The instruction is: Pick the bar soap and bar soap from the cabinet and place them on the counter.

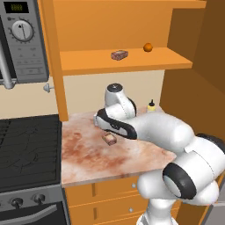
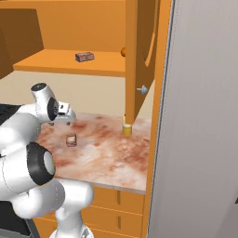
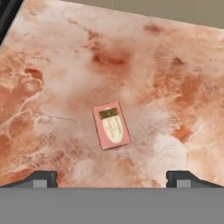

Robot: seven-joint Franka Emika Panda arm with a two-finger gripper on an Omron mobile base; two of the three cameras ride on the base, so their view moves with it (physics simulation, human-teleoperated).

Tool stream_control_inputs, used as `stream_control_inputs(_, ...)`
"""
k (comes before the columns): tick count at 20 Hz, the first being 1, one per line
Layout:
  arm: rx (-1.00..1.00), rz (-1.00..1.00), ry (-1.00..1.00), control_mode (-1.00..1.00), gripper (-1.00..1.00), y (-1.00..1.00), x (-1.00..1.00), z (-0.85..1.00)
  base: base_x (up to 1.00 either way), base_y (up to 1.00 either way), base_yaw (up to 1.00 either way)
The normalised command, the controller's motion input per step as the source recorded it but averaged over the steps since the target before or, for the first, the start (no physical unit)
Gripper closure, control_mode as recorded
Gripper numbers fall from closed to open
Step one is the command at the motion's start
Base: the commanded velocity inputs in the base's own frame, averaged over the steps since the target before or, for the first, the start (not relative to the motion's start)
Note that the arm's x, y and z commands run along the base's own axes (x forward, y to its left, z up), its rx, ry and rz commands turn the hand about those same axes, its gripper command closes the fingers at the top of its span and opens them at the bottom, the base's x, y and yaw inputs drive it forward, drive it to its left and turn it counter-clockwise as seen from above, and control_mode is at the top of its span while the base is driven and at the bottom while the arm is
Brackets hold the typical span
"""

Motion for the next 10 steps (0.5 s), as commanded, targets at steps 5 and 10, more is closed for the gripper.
stream_control_inputs(5, 0.00, -0.06, -0.03, -1.00, -1.00, 0.00, -0.61, 0.56, 0.00, 0.00, 0.00)
stream_control_inputs(10, 0.00, -0.09, -0.01, -1.00, -1.00, -0.03, -0.51, 0.55, 0.00, 0.00, 0.00)
